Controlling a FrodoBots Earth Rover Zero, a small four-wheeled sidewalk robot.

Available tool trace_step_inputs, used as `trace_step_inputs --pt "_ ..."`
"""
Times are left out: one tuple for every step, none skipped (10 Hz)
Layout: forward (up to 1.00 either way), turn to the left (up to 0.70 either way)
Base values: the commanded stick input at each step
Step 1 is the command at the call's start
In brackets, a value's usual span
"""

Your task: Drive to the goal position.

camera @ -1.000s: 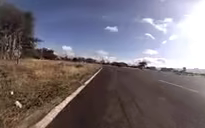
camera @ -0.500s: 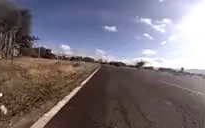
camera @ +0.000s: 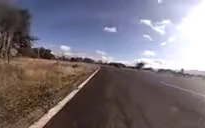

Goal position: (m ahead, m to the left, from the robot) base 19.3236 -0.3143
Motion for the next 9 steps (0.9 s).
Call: trace_step_inputs --pt "0.45 0.0" --pt "0.45 0.0" --pt "0.45 0.0" --pt "0.45 0.0" --pt "0.45 0.0" --pt "0.45 0.0" --pt "0.45 0.0" --pt "0.45 0.0" --pt "0.45 0.0"
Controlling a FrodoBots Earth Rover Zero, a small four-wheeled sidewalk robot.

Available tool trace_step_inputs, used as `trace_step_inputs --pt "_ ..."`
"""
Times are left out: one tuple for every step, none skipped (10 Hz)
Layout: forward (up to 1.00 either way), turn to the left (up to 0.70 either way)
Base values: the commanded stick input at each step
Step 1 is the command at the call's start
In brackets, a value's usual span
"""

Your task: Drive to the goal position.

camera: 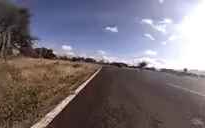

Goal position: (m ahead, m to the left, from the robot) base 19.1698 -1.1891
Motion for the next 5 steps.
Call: trace_step_inputs --pt "0.45 0.0" --pt "0.45 0.0" --pt "0.45 0.0" --pt "0.45 0.0" --pt "0.45 0.0"
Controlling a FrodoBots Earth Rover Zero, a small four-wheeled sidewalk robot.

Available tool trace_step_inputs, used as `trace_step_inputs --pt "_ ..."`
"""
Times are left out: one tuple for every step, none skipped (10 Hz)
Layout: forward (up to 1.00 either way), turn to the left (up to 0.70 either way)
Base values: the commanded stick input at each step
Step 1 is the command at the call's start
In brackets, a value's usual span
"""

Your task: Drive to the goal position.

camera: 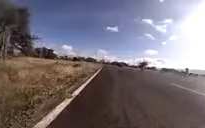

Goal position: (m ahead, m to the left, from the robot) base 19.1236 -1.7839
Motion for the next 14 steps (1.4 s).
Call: trace_step_inputs --pt "0.45 0.0" --pt "0.45 -0.06" --pt "0.45 -0.17" --pt "0.45 -0.27" --pt "0.45 -0.27" --pt "0.45 -0.27" --pt "0.45 -0.27" --pt "0.45 -0.26" --pt "0.45 -0.12" --pt "0.45 0.0" --pt "0.45 0.0" --pt "0.45 0.0" --pt "0.45 0.0" --pt "0.45 0.0"
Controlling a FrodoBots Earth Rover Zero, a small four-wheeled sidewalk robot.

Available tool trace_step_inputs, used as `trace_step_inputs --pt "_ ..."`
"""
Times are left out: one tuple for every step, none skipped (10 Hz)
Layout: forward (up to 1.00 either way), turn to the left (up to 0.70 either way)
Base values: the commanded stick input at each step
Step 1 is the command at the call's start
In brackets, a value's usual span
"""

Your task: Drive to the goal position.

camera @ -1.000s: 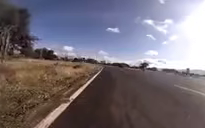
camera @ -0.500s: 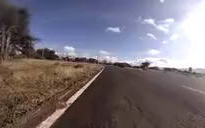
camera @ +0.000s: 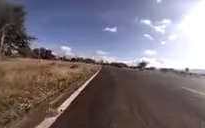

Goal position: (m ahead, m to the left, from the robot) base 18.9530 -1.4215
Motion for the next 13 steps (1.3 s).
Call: trace_step_inputs --pt "0.45 0.0" --pt "0.45 0.0" --pt "0.45 0.0" --pt "0.45 0.0" --pt "0.45 0.0" --pt "0.45 0.0" --pt "0.45 0.0" --pt "0.45 0.0" --pt "0.45 0.0" --pt "0.45 0.0" --pt "0.45 0.0" --pt "0.45 0.0" --pt "0.45 0.0"
